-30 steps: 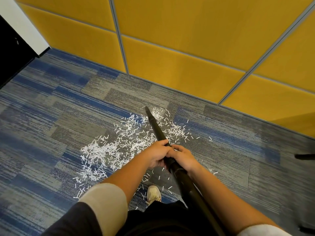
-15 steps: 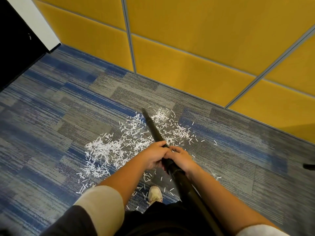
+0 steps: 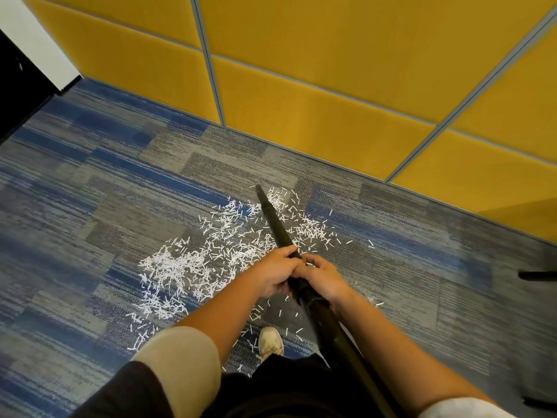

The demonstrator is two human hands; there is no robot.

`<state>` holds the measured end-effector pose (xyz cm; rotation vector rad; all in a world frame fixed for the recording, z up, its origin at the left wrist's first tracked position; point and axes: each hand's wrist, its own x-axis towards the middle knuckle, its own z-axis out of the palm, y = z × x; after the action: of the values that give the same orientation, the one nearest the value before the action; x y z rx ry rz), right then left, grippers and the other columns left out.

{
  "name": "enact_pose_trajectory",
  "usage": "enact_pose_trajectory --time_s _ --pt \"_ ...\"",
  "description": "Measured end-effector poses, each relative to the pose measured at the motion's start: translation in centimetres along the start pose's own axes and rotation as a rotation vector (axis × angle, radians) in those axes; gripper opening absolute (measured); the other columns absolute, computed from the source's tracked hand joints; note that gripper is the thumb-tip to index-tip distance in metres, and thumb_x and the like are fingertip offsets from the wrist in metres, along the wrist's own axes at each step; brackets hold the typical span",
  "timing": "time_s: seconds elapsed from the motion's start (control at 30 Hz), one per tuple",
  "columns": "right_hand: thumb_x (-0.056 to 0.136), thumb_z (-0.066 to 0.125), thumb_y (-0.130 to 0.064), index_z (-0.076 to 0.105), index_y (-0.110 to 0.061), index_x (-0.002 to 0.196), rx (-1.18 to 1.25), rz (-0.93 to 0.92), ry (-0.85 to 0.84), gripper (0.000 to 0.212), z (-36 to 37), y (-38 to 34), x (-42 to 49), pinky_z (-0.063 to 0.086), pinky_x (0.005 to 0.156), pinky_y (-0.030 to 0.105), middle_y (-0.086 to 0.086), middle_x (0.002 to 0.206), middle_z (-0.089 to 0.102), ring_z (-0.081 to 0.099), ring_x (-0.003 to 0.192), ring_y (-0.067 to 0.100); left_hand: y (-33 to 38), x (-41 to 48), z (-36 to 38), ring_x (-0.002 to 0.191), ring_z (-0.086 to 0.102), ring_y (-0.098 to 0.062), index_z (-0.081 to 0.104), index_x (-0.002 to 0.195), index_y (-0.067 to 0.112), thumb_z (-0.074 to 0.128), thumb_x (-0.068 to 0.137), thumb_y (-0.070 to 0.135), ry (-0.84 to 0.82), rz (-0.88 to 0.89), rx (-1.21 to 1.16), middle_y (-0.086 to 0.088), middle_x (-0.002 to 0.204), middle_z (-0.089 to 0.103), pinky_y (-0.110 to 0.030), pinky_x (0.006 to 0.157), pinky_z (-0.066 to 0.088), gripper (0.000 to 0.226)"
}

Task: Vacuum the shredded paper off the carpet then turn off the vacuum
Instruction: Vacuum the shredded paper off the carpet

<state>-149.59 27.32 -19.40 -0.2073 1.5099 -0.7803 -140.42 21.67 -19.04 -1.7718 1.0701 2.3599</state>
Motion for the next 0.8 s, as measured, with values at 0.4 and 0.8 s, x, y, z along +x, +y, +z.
enact_pose_trajectory --time_s 0.4,0.8 --pt "0.082 0.059 0.002 0.05 -0.013 0.113 -0.034 -0.001 -0.063 0.035 1.8 -1.3 0.0 0.046 0.038 0.022 0.016 0.074 0.06 0.056 0.042 0.019 0.6 -0.3 -2.3 0.078 0.055 -0.018 0.032 0.146 0.024 0.049 0.094 0.004 0.031 -0.001 -0.012 -0.007 0.108 0.059 -0.029 0.063 0.049 0.059" --pt "0.082 0.059 -0.001 0.051 -0.018 0.101 -0.027 -0.016 -0.026 0.027 0.7 -0.8 0.4 0.046 0.041 0.025 0.018 0.07 0.06 0.055 0.042 0.021 0.8 0.4 -1.1 0.084 0.054 -0.015 0.031 0.147 0.025 0.047 0.095 0.005 0.01 -0.009 0.009 -0.003 0.11 0.059 -0.032 0.075 0.05 0.058"
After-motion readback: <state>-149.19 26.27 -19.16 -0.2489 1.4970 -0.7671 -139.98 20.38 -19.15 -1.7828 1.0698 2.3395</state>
